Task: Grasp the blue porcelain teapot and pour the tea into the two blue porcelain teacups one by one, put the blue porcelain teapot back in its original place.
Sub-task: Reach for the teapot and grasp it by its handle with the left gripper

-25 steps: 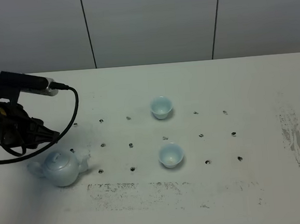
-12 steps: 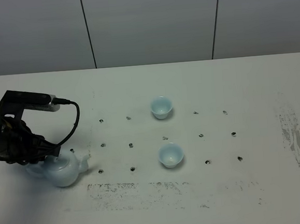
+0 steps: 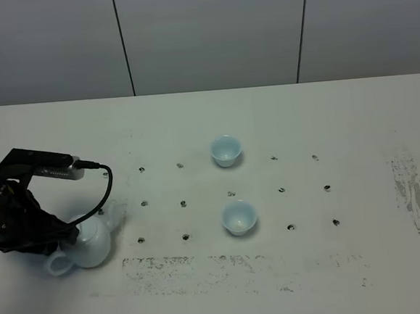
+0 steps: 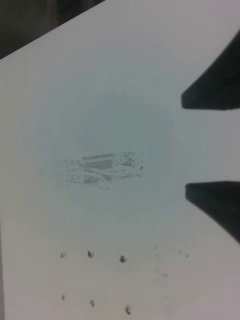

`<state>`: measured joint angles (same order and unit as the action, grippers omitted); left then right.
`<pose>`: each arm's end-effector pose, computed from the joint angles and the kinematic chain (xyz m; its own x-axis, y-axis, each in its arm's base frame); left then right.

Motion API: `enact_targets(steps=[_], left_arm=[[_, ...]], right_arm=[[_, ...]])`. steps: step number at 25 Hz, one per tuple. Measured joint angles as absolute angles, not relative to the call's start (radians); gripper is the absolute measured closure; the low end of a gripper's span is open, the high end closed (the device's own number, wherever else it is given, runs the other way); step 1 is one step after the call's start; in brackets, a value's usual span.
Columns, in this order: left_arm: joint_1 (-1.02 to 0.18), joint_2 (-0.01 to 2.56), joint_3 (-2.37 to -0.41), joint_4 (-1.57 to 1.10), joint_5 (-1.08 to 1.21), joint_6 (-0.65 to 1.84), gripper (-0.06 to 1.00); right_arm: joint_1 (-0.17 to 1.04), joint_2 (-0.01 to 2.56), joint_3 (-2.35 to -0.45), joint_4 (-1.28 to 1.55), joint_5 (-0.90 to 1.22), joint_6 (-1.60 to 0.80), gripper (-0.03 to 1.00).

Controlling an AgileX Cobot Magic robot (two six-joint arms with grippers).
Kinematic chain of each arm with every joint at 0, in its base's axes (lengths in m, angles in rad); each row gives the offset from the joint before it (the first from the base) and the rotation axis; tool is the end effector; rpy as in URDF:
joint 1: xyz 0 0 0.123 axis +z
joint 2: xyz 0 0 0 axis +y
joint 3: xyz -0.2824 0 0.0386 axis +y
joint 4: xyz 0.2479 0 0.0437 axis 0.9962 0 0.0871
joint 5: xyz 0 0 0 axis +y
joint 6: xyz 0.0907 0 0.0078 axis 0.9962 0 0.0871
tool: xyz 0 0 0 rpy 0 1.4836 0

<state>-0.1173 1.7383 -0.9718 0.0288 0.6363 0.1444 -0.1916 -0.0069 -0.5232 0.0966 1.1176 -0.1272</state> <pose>0.3149 -0.0355 0.1664 -0.9287 0.2773 -0.2463 0.2714 0.9607 0.0585 -0.0096 0.0099 0.2792 -0.4774 0.0066 -0.8787 0.0748 0.9967 -0.0331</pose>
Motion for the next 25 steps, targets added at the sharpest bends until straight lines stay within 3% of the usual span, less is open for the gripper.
enact_targets(steps=[25], left_arm=[[-0.160, 1.658, -0.972, -0.042, 0.864, 0.320, 0.48]], right_arm=[[-0.192, -0.007, -0.523, 0.097, 1.118, -0.126, 0.62]])
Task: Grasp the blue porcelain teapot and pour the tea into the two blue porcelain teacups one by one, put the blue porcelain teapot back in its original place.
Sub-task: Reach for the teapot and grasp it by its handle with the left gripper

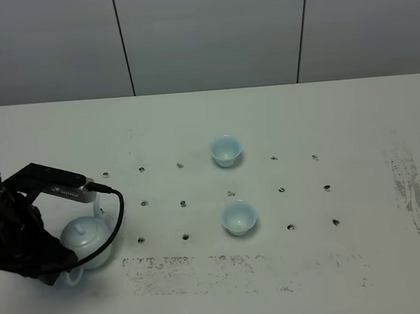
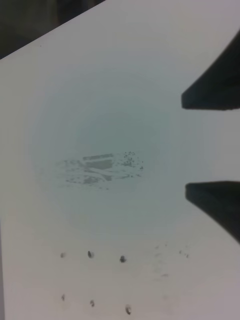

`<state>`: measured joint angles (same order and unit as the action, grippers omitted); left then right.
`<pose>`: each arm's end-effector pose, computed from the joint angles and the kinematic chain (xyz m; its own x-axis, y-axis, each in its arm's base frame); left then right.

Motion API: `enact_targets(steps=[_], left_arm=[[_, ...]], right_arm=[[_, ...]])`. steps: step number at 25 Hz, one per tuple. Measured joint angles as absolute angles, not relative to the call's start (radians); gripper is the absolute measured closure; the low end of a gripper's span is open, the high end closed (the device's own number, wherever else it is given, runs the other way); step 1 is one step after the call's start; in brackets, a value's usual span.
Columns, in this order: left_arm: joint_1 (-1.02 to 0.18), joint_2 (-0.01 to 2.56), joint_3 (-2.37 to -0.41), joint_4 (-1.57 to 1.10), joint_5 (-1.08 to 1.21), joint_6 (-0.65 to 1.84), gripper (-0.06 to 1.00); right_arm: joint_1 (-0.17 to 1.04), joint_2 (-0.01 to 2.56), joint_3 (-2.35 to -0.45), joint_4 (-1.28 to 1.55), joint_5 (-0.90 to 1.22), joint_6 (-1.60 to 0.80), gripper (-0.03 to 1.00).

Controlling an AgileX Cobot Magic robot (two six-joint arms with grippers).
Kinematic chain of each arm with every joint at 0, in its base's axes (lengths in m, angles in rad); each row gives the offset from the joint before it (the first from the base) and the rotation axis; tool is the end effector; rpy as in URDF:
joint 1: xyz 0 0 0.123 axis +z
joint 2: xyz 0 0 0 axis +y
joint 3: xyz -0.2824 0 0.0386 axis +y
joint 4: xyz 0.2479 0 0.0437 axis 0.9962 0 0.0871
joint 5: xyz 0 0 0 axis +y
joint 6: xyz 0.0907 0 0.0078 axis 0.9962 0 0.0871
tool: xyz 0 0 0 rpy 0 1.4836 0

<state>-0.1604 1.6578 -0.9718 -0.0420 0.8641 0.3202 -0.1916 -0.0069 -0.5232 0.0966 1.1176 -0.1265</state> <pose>0.2880 -0.0495 0.1873 -0.8925 0.4368 -0.1127 0.4395 0.8983 0.0008 -0.0096 0.0099 0.2792 -0.4773 0.0073 -0.8787 0.0751 0.9966 -0.0325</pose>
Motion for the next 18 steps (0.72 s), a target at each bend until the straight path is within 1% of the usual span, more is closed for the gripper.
enact_targets(steps=[4, 8, 14, 18], left_arm=[[-0.163, 1.569, -0.972, -0.063, 0.873, 0.325, 0.48], [-0.203, 1.530, -0.972, -0.073, 0.860, 0.317, 0.48], [-0.278, 1.525, -0.917, -0.016, 0.754, 0.127, 0.48], [-0.314, 1.510, -0.858, 0.000, 0.713, 0.096, 0.48]], right_arm=[[-0.192, -0.007, -0.523, 0.097, 1.118, -0.126, 0.62], [-0.192, -0.007, -0.523, 0.097, 1.118, -0.126, 0.62], [-0.192, -0.007, -0.523, 0.097, 1.118, -0.126, 0.62], [-0.192, -0.007, -0.523, 0.097, 1.118, -0.126, 0.62]])
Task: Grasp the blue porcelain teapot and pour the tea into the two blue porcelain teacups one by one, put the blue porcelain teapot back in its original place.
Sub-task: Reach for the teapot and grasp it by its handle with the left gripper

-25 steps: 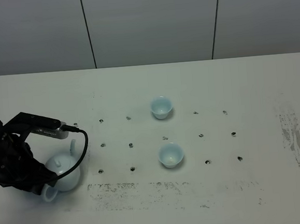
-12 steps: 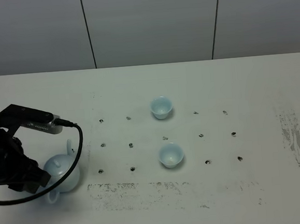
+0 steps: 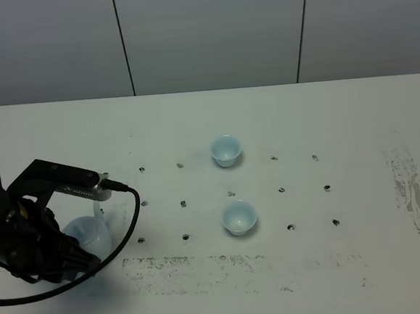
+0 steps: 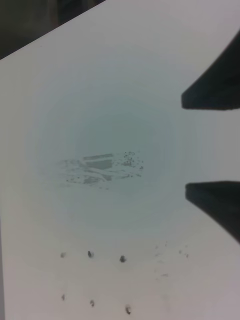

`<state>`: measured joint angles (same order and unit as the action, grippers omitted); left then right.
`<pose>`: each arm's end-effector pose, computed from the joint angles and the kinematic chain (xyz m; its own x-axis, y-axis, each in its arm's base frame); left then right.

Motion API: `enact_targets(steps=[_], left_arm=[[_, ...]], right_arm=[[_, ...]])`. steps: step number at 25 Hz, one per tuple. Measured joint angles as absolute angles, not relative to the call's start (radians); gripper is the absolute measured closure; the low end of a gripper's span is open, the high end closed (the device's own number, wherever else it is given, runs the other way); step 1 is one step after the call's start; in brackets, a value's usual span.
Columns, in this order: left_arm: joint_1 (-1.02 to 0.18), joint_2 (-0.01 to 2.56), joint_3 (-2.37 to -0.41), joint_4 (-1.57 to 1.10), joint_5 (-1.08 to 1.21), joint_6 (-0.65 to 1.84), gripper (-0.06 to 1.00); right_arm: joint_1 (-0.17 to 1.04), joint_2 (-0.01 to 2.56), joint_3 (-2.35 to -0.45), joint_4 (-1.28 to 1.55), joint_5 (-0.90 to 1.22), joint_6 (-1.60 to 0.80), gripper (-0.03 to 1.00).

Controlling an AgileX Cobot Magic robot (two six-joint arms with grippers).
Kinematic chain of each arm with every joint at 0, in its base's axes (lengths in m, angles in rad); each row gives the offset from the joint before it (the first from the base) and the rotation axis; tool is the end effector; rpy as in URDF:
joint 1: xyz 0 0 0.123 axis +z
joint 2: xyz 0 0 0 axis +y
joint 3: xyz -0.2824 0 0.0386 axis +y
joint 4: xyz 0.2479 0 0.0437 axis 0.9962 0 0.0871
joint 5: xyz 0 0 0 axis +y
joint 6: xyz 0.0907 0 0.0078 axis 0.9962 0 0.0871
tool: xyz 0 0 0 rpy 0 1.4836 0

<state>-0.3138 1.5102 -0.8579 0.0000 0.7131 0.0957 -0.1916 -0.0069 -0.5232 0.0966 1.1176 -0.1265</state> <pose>0.2579 -0.0837 0.2043 -0.8771 0.3851 -0.2871 0.3943 0.9186 0.0276 -0.0096 0.0099 0.2792 -0.4773 0.0073 -0.8787 0.0751 0.9966 -0.0325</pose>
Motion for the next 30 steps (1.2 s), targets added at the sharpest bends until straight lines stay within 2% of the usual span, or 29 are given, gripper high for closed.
enact_targets(steps=[9, 24, 30], left_arm=[[-0.322, 1.516, -0.838, 0.051, 0.639, -0.009, 0.48], [-0.322, 1.626, -0.806, 0.062, 0.546, -0.032, 0.49], [-0.322, 1.665, -0.806, 0.062, 0.502, -0.037, 0.53]], right_arm=[[-0.192, -0.007, -0.523, 0.097, 1.118, -0.128, 0.62], [-0.192, -0.007, -0.523, 0.097, 1.118, -0.127, 0.62], [-0.192, -0.007, -0.523, 0.097, 1.118, -0.127, 0.62]])
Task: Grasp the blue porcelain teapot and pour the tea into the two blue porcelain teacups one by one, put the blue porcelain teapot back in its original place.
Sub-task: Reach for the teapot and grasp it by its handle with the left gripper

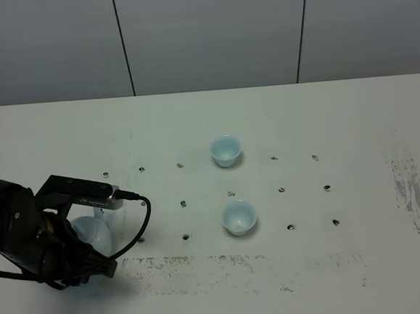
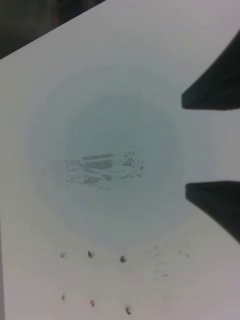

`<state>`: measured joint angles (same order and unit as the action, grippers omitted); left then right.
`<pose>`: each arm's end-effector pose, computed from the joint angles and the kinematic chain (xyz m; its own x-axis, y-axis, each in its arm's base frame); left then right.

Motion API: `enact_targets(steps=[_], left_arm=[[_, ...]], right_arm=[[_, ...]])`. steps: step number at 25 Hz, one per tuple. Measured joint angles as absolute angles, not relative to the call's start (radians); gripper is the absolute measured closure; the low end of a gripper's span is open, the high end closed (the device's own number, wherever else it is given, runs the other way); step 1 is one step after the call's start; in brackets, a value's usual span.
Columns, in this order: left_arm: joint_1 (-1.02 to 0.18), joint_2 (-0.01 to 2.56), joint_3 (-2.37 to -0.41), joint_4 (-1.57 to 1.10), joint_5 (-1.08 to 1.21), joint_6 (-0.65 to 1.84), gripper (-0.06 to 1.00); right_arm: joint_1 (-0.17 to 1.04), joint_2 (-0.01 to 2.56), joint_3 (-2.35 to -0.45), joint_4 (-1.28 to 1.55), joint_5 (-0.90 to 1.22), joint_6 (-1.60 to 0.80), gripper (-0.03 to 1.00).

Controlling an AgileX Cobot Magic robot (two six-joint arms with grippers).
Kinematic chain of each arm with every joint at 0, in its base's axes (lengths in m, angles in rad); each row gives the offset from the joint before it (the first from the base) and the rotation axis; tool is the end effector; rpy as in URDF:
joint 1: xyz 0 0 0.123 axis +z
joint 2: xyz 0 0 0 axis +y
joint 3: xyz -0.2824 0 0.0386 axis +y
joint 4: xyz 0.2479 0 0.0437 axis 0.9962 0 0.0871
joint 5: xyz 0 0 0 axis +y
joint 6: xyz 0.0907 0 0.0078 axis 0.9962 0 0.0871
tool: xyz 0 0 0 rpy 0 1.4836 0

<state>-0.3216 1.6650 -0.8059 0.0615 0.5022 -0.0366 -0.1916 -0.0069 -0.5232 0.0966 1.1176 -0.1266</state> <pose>0.2727 -0.0880 0.1543 -0.9016 0.3186 -0.2926 0.3234 0.9457 0.0334 -0.0096 0.0099 0.2792 -0.4773 0.0072 -0.8787 0.0751 0.9966 -0.0326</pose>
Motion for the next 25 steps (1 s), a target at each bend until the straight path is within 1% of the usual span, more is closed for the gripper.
enact_targets(steps=[5, 10, 12, 14, 16, 17, 25], left_arm=[[-0.322, 1.693, -0.806, 0.062, 0.486, -0.037, 0.58], [-0.322, 1.706, -0.806, 0.062, 0.475, -0.037, 0.60], [-0.322, 1.707, -0.806, 0.062, 0.476, -0.033, 0.62], [-0.322, 1.711, -0.806, 0.062, 0.477, -0.012, 0.69], [-0.317, 1.714, -0.806, 0.063, 0.477, 0.017, 0.82], [-0.313, 1.714, -0.806, 0.063, 0.475, 0.028, 0.84], [-0.308, 1.702, -0.806, 0.062, 0.474, 0.043, 0.84]], right_arm=[[-0.192, -0.007, -0.523, 0.097, 1.118, -0.128, 0.62], [-0.192, -0.007, -0.523, 0.097, 1.118, -0.128, 0.62], [-0.192, -0.007, -0.523, 0.097, 1.118, -0.128, 0.62], [-0.192, -0.007, -0.523, 0.097, 1.118, -0.128, 0.62], [-0.192, -0.007, -0.523, 0.097, 1.118, -0.127, 0.62], [-0.192, -0.007, -0.523, 0.097, 1.118, -0.127, 0.62], [-0.192, -0.007, -0.523, 0.097, 1.118, -0.127, 0.62]])
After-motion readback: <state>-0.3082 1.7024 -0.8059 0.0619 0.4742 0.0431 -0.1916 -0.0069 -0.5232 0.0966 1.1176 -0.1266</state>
